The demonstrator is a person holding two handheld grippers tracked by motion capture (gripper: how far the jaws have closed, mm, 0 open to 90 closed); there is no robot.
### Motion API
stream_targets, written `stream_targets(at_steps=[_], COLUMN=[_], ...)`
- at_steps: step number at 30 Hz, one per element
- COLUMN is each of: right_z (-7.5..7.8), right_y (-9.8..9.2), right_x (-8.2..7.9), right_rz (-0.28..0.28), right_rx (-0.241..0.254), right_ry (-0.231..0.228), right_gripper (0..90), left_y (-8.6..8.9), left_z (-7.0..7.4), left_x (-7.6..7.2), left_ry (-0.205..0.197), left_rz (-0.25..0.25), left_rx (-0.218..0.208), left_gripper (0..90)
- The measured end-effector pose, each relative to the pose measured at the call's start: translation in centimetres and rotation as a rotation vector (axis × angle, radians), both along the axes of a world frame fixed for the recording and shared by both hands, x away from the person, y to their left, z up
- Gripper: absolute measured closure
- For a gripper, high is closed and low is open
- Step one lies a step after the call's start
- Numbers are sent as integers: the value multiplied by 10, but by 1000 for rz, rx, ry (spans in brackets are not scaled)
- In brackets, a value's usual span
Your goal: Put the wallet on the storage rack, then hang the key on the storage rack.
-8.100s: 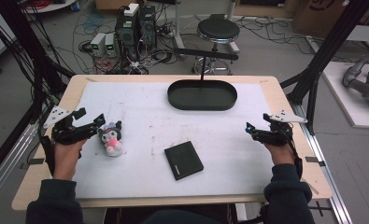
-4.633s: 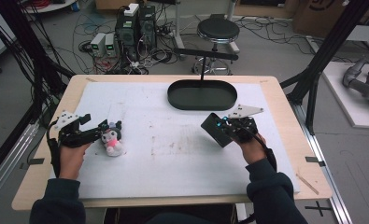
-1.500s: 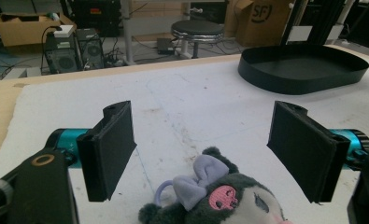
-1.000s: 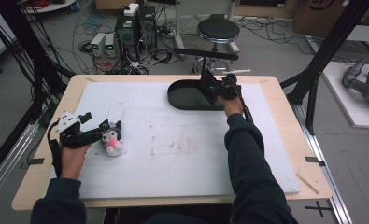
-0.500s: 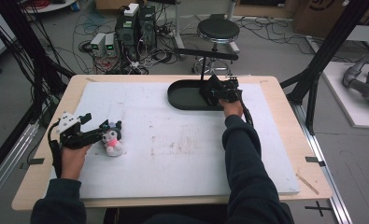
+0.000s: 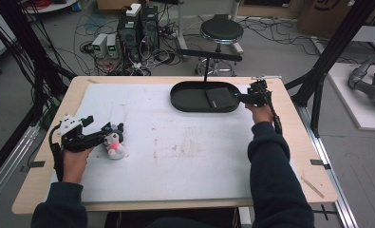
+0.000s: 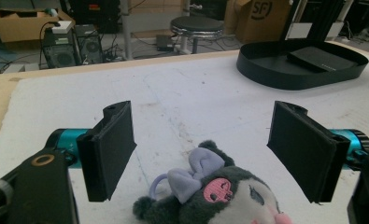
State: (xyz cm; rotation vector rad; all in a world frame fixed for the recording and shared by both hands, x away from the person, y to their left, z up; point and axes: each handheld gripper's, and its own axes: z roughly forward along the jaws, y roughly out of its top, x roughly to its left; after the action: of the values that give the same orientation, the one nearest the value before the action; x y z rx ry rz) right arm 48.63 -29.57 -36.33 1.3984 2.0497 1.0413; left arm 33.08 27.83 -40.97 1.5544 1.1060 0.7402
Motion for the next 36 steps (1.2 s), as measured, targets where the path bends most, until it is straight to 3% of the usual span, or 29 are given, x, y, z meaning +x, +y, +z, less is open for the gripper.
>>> stream_targets(at_steps=[2, 3, 5, 8, 11, 14, 23, 31, 36], right_z=[7, 9, 9, 4, -9, -17, -24, -30, -34], right_y=[-6, -7, -7, -6, -3, 2, -5, -5, -2], right_x=[-16, -26, -51, -81, -101, -101, -99, -100, -101], right_rz=[53, 69, 106, 143, 169, 182, 137, 146, 160], right_rx=[6, -3, -42, -63, -78, -123, -73, -66, -118], right_ry=[22, 1, -92, -149, -172, -131, -110, -81, -83], right_gripper=[284, 273, 256, 230, 219, 219, 219, 221, 236], left_y=[0, 0, 0, 0, -1, -3, -1, -3, -10], left_z=[0, 0, 1, 0, 1, 2, 1, -1, -5], left_x=[-1, -1, -1, -1, -1, 0, 1, 2, 0], left_ry=[0, -2, -4, -3, -4, -10, 10, 41, 93], left_rz=[2, 3, 3, 6, 7, 5, 13, 12, 12], left_rx=[-2, -3, -4, -6, -6, -2, -1, -3, -2], left_gripper=[223, 223, 223, 223, 223, 223, 223, 224, 224])
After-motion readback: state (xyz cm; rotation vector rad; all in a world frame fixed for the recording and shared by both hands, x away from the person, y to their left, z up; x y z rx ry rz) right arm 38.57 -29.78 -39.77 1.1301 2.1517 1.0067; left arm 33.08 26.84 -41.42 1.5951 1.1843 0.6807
